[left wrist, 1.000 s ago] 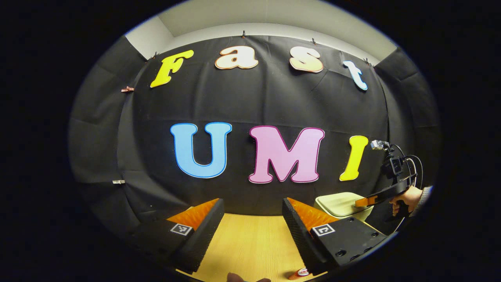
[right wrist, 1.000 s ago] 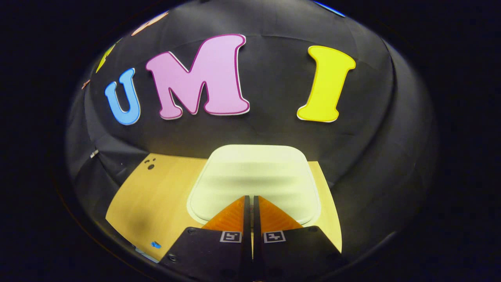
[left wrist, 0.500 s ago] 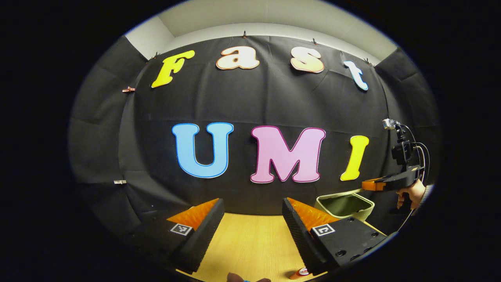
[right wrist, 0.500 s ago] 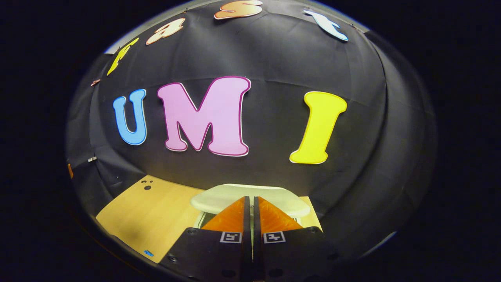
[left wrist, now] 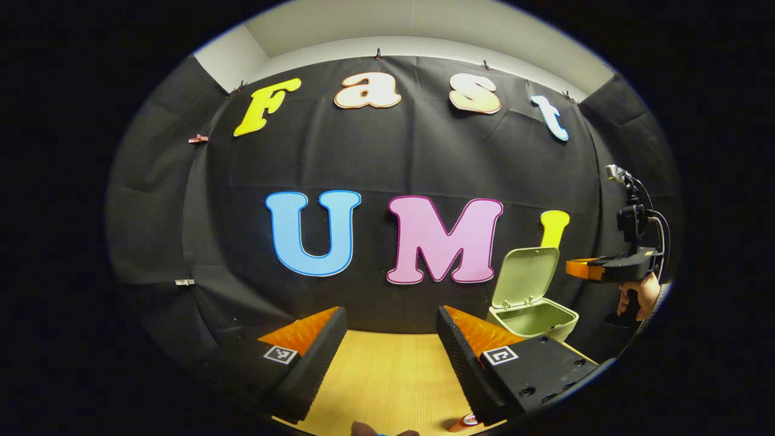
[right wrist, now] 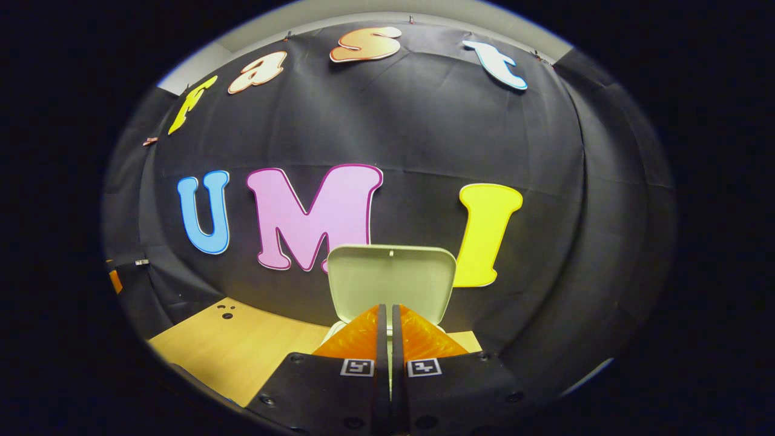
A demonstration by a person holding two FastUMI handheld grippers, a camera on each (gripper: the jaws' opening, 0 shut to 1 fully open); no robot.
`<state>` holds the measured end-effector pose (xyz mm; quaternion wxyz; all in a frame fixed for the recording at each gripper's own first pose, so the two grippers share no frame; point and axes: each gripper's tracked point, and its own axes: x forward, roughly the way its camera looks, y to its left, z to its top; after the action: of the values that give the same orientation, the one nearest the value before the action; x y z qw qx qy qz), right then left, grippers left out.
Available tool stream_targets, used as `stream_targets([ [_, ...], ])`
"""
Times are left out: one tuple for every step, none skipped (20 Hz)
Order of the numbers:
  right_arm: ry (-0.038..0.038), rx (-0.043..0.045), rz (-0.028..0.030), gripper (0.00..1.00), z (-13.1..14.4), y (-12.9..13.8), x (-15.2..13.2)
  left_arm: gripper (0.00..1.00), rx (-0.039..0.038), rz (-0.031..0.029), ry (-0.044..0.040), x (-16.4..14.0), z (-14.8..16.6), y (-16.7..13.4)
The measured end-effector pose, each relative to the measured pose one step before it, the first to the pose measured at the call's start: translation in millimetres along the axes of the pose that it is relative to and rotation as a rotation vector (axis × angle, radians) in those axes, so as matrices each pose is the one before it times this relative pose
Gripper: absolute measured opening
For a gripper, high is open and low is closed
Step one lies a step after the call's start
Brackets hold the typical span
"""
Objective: Press the lid of the desktop garbage bin to open it, pick up the crumpled paper on the desktop and throw it into the bin, then pick up the pop can on the desktop and drop it into the bin, and finally close the garbage bin lid.
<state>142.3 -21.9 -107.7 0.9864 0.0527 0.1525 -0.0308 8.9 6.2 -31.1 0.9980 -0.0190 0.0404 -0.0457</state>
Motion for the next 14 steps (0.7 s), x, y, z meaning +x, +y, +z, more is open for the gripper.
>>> stream_targets([
  [-0.01166,-0.00372,0.00062,0.05,3.14,0.51,-3.05,0.95,-0.00023,0.00134,0.00119,0.18,-1.27,1.24],
  [-0.00903,-0.00187,0.00018,0.06,2.07,2.14,-2.08,0.95,-0.00076,0.00049,0.00076,0.28,-0.35,1.29],
  [-0.01144,-0.00142,0.00496,0.05,2.97,2.38,-3.73,0.95,0.00001,0.00083,0.00068,-0.78,-0.31,0.85],
  [-0.01428,0.00296,0.01321,0.05,4.09,5.43,-4.72,0.95,0.0002,0.00151,0.00024,-1.09,-0.14,0.8],
  [-0.00994,0.00507,0.01526,0.06,2.36,4.75,-3.75,0.95,-0.00031,0.00094,0.00043,-1.08,-0.18,1.34],
  [-0.00693,0.00444,0.01533,0.05,2.43,5.36,-4.97,0.95,0.00027,0.00132,0.00118,-0.56,-0.37,1.3],
  [-0.00428,0.00364,0.01331,0.07,0.21,4.33,-2.45,0.95,0.0007,0.00426,0.00407,-1.13,-2.46,2.41],
  [-0.00649,0.00349,0.01211,0.17,1.46,3.63,-4.95,0.95,-0.00121,0.00264,0.00667,0.06,-1.0,0.9],
  [-0.00056,0.00161,0.01615,0.27,0.58,5.78,-3.52,0.95,-0.00468,-0.00007,0.00601,-0.6,-0.62,0.17],
  [0.00284,-0.00348,0.00549,0.31,-1.0,2.31,-2.73,0.95,-0.00356,0.00108,0.00508,-0.95,-0.91,0.67],
  [0.00157,-0.00392,0.01486,0.4,-0.19,4.71,-4.64,0.95,-0.0027,0.00255,0.00399,-0.49,-2.16,2.35],
  [0.00043,-0.01117,0.00793,0.41,0.93,6.66,-4.14,0.95,-0.00096,0.00179,0.00245,-1.0,-1.24,2.46],
  [-0.0004,-0.01079,0.01112,0.45,-0.85,3.14,-3.5,0.95,0.00019,0.00109,0.00216,-4.31,-5.46,3.97],
  [-0.00336,-0.00708,0.01144,0.58,0.89,5.49,-4.54,0.95,0.00227,-0.00194,0.00469,-2.4,-3.63,0.95],
])
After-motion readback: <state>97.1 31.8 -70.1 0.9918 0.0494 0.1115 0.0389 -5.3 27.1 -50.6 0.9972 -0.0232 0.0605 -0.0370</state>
